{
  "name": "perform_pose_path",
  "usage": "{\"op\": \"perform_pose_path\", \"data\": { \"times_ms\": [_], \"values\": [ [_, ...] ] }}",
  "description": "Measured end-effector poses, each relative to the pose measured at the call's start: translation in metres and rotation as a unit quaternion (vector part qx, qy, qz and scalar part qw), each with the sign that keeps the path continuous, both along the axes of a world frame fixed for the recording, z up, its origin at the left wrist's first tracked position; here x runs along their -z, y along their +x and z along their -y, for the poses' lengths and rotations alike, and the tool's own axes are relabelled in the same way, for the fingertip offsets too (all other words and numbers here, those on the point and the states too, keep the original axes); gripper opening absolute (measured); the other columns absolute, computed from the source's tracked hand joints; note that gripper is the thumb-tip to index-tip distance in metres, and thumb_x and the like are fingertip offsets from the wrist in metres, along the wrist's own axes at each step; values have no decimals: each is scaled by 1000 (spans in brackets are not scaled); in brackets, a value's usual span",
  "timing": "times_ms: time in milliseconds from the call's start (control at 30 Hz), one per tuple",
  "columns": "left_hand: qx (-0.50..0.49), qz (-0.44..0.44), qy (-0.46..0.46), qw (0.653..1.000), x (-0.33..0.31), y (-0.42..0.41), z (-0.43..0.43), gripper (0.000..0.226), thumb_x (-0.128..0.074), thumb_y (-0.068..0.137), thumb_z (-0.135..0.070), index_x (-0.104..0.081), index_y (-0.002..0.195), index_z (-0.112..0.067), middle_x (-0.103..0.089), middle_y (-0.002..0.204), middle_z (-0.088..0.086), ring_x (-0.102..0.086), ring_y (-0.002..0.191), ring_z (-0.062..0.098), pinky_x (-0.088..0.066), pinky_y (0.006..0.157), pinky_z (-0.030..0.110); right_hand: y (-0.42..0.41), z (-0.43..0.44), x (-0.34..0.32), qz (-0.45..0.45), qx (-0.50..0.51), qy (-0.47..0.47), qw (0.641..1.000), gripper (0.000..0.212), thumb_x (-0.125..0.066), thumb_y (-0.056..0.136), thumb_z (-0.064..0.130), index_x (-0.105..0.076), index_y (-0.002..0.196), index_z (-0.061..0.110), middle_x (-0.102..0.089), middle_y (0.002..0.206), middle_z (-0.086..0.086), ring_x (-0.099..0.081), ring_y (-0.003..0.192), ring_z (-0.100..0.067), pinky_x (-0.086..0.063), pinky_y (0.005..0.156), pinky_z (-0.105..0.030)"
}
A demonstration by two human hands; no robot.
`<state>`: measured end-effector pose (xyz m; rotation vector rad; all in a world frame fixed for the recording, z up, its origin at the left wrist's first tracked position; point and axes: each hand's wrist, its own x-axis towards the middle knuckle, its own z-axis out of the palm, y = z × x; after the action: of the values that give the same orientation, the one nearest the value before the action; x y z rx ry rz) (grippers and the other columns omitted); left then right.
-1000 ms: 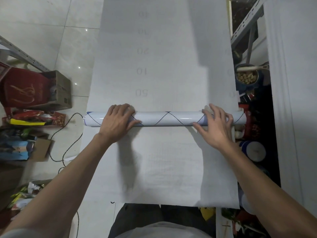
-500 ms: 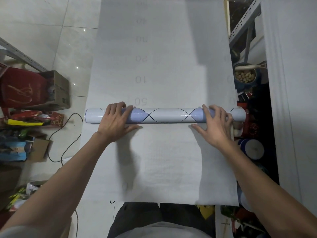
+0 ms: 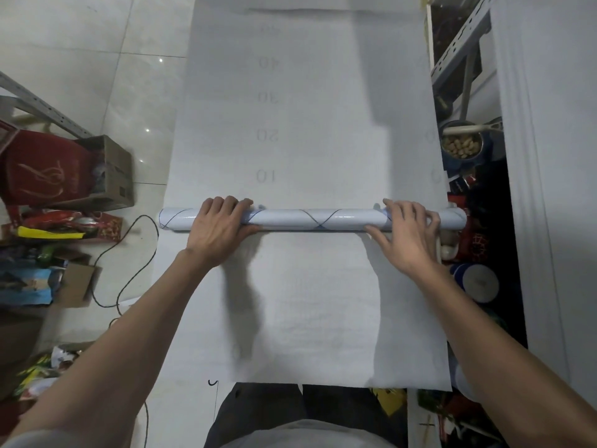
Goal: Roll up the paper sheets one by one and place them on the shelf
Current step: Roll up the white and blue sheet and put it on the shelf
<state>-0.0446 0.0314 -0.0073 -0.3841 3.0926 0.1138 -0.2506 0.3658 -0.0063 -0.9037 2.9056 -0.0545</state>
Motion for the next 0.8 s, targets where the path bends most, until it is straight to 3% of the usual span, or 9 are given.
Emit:
{"op": "perform_pose_path", "data": {
  "times_ms": [100,200,300,433,533,633,733,800],
  "values": [
    [7,-5,13,1000,2,2,1,53,-31,100,-57,-59,120,-16,-65,103,7,-59,91,34,-35,97,40,-1,0,-1,20,2,-15,1000,50,-39,96,65,-51,124,26,-57,122,1,-43,122,-21,-24,105,-46],
    [24,-12,-8,1000,5,5,-2,62,-47,93,-66,-59,125,-14,-57,121,13,-53,103,36,-37,99,45,5,0,2,44,-6,-43,998,60,-52,91,66,-52,132,23,-48,137,-1,-38,131,-22,-20,108,-45],
    [7,-11,-31,999,4,3,-6,76,-47,88,-73,-59,126,-9,-56,111,16,-52,93,37,-40,89,47,6,2,1,49,-14,-44,998,68,-60,84,70,-54,135,24,-46,133,-3,-37,129,-24,-19,109,-46],
    [9,-16,-24,1000,3,4,-6,59,-32,98,-60,-57,122,-13,-63,98,11,-57,85,36,-39,88,45,1,7,-1,25,0,-57,998,51,-51,91,68,-56,121,27,-61,118,2,-40,120,-20,-22,104,-44],
    [18,-46,-15,999,5,6,-6,51,-36,101,-56,-60,118,-13,-63,111,13,-58,99,37,-37,98,46,4,5,3,32,-11,-53,998,51,-44,92,69,-57,118,28,-57,124,3,-39,124,-19,-20,106,-44],
    [5,-41,-41,998,6,6,-12,64,-55,91,-65,-60,122,-9,-56,118,20,-52,101,39,-40,92,49,7,3,4,53,-23,-63,996,68,-57,78,78,-58,125,29,-47,131,-3,-38,126,-25,-14,108,-42],
    [-16,-30,-61,998,6,5,-16,72,-48,91,-69,-60,125,-6,-59,106,16,-55,90,37,-42,83,47,6,7,2,30,-39,-52,997,70,-56,76,79,-61,124,29,-52,121,0,-41,118,-24,-18,104,-43],
    [-28,-42,-60,997,6,5,-18,67,-39,98,-63,-60,124,-5,-63,102,15,-57,87,37,-44,86,48,3,11,-1,12,-26,-63,998,62,-55,81,74,-61,119,26,-61,114,1,-42,114,-21,-20,101,-43]
  ]
}}
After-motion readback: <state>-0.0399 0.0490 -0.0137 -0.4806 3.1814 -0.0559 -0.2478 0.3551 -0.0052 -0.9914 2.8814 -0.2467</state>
